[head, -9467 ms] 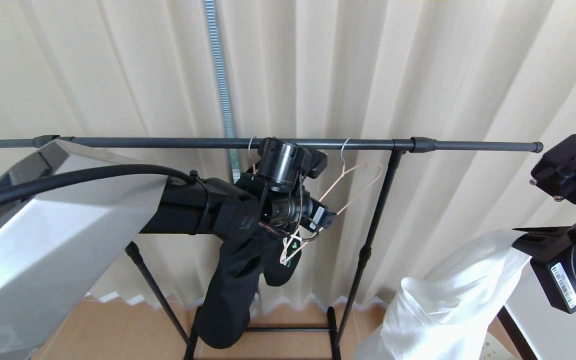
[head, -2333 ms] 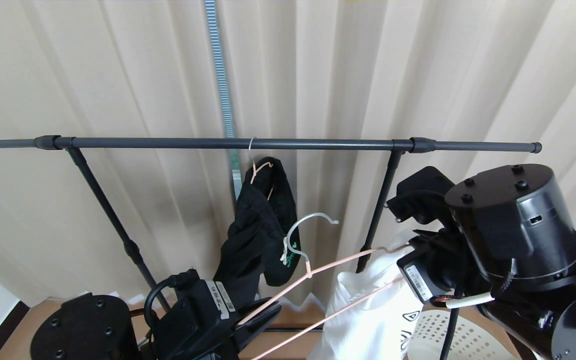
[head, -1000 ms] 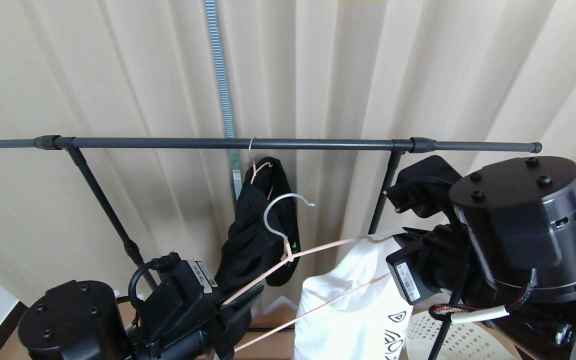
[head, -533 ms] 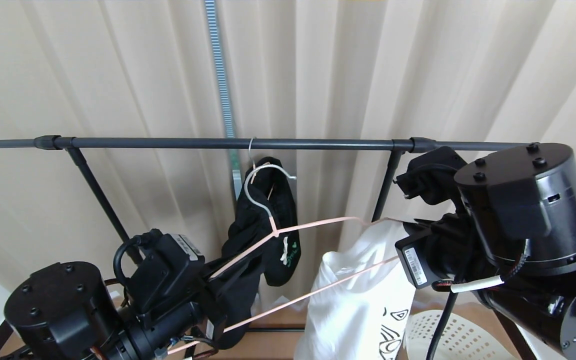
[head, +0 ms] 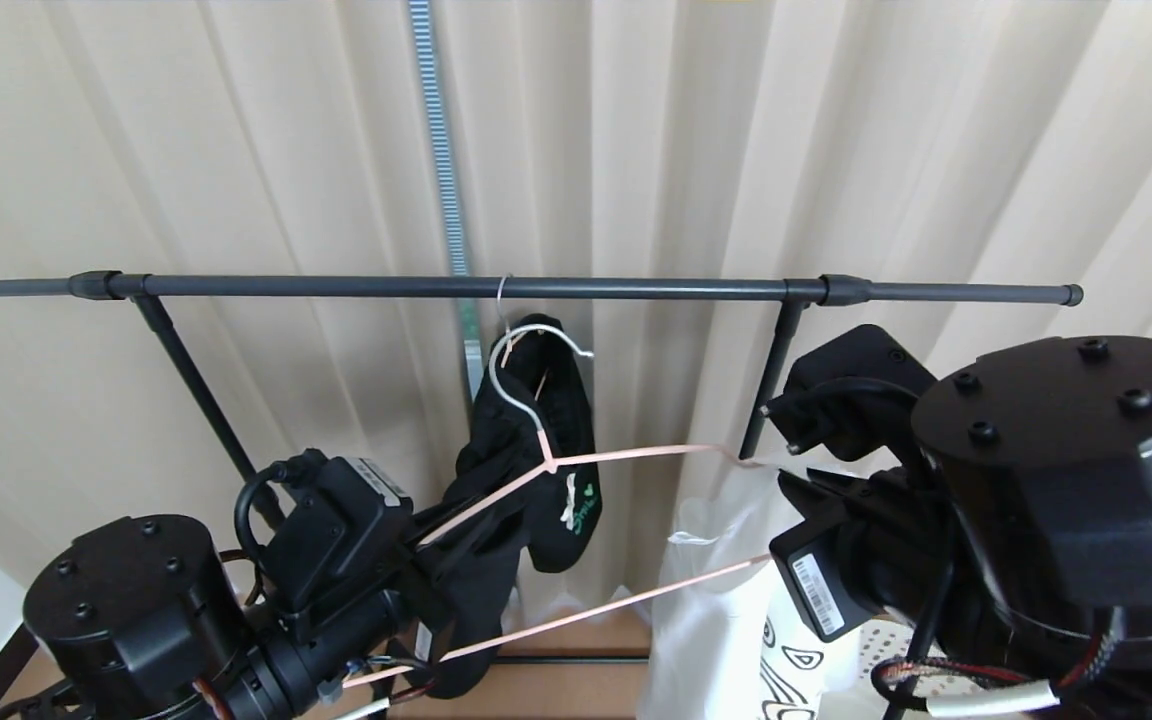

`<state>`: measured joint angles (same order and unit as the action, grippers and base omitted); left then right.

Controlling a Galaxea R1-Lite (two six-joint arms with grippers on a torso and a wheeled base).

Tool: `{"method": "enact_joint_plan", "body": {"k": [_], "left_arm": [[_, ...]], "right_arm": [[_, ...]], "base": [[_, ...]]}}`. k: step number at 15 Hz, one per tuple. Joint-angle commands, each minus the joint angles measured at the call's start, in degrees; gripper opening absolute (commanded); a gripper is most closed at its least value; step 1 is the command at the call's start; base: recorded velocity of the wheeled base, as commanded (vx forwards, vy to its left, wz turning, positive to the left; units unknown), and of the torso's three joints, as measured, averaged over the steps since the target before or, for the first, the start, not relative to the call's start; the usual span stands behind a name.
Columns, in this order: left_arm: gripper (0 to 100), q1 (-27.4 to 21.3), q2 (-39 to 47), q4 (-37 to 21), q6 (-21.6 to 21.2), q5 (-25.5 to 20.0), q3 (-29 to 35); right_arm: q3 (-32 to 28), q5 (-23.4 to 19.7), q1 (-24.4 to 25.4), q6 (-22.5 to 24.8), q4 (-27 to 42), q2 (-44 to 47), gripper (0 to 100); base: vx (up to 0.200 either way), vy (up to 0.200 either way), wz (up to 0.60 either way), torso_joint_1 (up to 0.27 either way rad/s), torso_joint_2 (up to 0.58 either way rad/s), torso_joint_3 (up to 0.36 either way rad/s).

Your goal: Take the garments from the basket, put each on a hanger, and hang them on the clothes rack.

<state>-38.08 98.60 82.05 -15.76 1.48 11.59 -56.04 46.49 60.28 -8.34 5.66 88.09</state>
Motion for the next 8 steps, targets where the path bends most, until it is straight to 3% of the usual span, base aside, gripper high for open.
{"method": "enact_joint_plan", "body": {"k": [1, 8], "left_arm": [[0, -0.24, 0.19, 0.03, 0.03, 0.02, 0.01], [0, -3.05, 1.86, 0.12, 0.03, -0.16, -0.52]], "right_arm": [[0.05, -0.09, 2.12, -0.27, -0.12, 0.42, 0], [-2.23, -0.62, 5.55, -6.52, -0.91, 3.84, 0]], "base": [[0.000, 0.000, 0.00, 0.000, 0.00, 0.000], [0.000, 0.000, 0.00, 0.000, 0.00, 0.000]]}}
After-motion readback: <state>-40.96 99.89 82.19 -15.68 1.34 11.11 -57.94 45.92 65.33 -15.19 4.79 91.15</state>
